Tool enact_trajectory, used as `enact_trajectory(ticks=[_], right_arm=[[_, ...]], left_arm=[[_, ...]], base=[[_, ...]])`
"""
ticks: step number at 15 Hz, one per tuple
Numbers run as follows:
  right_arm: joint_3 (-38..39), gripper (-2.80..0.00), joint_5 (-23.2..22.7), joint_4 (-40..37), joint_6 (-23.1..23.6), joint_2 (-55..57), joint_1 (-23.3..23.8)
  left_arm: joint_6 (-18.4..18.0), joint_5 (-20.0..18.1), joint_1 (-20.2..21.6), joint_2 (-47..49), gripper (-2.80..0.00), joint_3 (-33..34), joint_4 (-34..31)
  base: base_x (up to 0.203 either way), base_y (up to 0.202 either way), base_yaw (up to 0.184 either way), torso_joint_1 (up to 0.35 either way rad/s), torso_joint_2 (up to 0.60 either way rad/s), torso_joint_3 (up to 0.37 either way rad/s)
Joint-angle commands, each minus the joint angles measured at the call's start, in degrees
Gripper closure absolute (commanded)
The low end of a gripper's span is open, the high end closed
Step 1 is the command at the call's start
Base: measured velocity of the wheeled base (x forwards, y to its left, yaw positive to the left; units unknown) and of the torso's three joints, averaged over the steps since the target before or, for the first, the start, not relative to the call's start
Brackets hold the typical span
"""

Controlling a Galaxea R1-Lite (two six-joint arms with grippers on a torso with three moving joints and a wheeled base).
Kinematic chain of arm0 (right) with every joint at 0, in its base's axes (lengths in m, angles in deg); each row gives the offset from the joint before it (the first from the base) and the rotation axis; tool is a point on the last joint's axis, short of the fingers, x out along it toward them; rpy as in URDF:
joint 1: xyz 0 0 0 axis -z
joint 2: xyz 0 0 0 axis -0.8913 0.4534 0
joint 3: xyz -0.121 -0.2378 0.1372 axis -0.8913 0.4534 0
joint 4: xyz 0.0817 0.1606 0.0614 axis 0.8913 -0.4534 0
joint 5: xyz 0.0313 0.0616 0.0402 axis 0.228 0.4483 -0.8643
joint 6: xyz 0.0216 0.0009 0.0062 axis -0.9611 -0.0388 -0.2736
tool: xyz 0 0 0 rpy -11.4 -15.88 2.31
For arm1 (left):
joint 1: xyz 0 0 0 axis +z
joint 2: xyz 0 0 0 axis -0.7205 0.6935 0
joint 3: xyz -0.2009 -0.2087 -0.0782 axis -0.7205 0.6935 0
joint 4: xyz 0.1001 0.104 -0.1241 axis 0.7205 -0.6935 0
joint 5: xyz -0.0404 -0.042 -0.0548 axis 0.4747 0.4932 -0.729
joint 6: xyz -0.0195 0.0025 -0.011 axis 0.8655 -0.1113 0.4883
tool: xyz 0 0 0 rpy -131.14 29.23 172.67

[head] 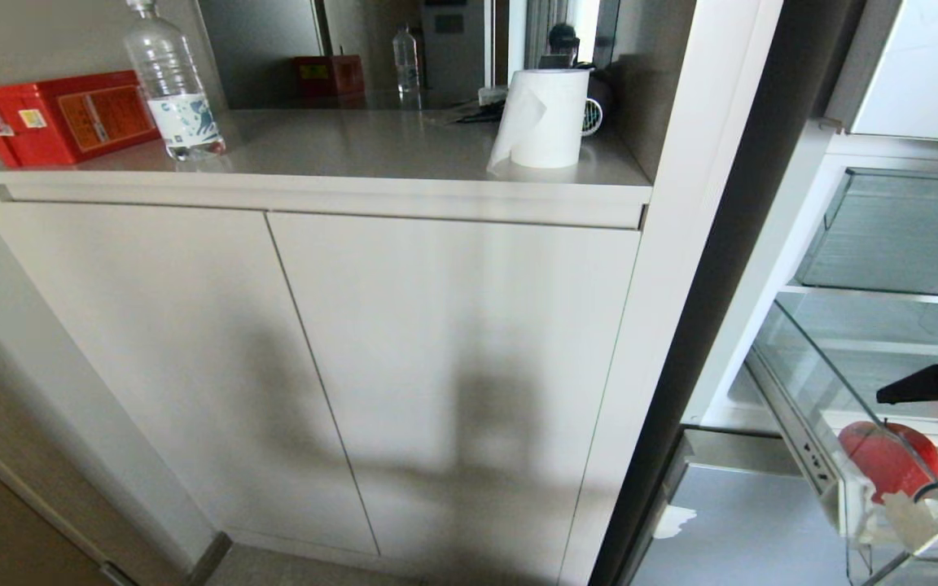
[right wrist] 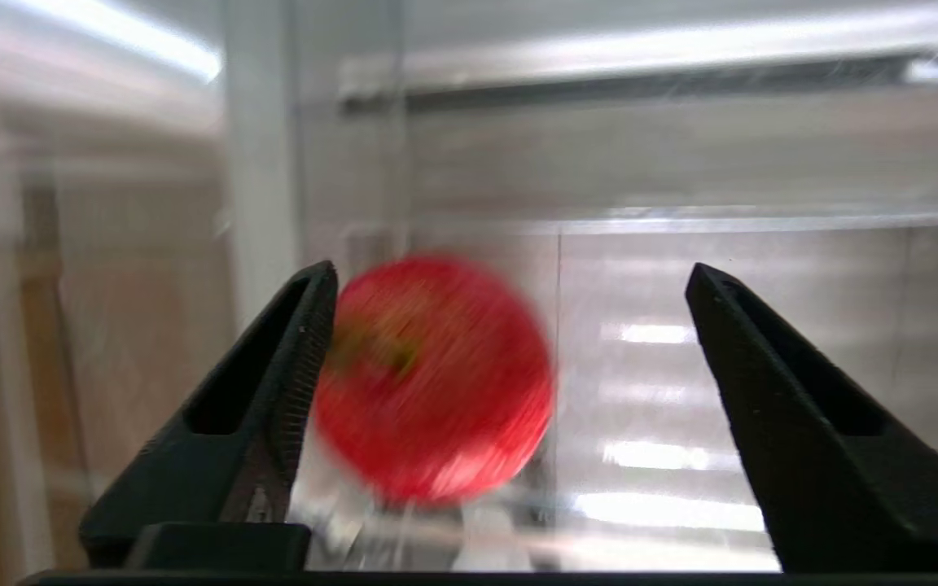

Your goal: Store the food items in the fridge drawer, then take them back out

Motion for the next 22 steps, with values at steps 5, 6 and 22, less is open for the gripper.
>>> enact_trajectory(ticks=[5,6,22], right_arm=[[-1.2,-2.8,0.2,-6.3,0.8,-1.3,-2.4],[-1.0,-2.8,0.2,-6.4,1.2,-1.0,-2.7],[-1.3,-2.8,4.0,-7.0,4.6,4.8,-3.3]], left_arm=[[0.0,0.0,0.0,0.0,0.0,0.0,0.0],[0.0,0.0,0.0,0.0,0.0,0.0,0.0],[0.0,0.0,0.0,0.0,0.0,0.0,0.0]], base=[[0.0,0.0,0.0,0.0,0.0,0.0],[0.0,0.0,0.0,0.0,0.0,0.0],[0.0,0.0,0.0,0.0,0.0,0.0]])
